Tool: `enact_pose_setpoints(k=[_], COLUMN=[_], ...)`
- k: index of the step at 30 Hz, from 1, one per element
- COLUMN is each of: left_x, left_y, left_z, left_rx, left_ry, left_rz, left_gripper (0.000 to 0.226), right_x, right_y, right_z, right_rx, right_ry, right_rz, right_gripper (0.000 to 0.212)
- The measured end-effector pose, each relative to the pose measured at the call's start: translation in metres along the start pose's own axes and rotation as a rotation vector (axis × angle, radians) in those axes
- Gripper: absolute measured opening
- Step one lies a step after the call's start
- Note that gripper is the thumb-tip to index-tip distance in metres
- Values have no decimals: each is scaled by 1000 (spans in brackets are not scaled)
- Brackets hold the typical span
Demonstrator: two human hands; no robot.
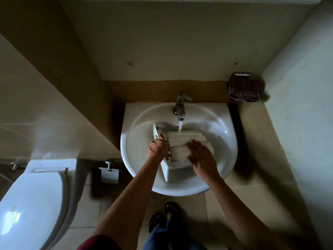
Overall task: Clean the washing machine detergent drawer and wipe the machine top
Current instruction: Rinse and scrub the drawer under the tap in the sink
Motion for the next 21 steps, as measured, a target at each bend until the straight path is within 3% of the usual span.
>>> enact_pose_setpoints(k=[3, 5, 8, 12, 14, 15, 17, 20, 21], left_x=[-3, -7, -4, -4, -5, -7, -9, -3, -8], left_y=[1, 3, 2, 1, -2, -2, 3, -15, -11], left_z=[0, 6, 5, 10, 17, 21, 34, 38, 45], left_rx=[-47, -31, -79, 6, 48, -21, -146, -463, -582], left_ry=[-4, -80, -93, -127, -69, -101, -235, -524, -500], left_rz=[0, 70, 50, 33, 57, 85, 77, -224, -277], left_gripper=[41, 54, 43, 42, 63, 72, 67, 51, 48], right_x=[-4, -3, 6, 17, 18, 18, 14, 12, 18], right_y=[17, 12, -13, -48, -40, -31, -4, 27, 28], right_z=[-5, -3, 12, 25, 22, 19, 10, 2, -1], right_rx=[-49, -46, 3, -12, -18, -30, -38, -45, -25], right_ry=[11, 29, -7, -48, -80, -89, -46, 15, 53], right_rz=[147, 267, 469, 172, 44, 10, 81, 357, 399], right_gripper=[56, 60, 62, 53, 51, 50, 47, 50, 49])
Point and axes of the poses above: each hand's wrist, its own x-axis towards the middle knuckle, its own z-axis out of the palm, y = z × x, the point moved 5 cm from there along x, towards the middle knuckle, and after that the axes turned 4 degrees about -x, right-handed, at the moved point
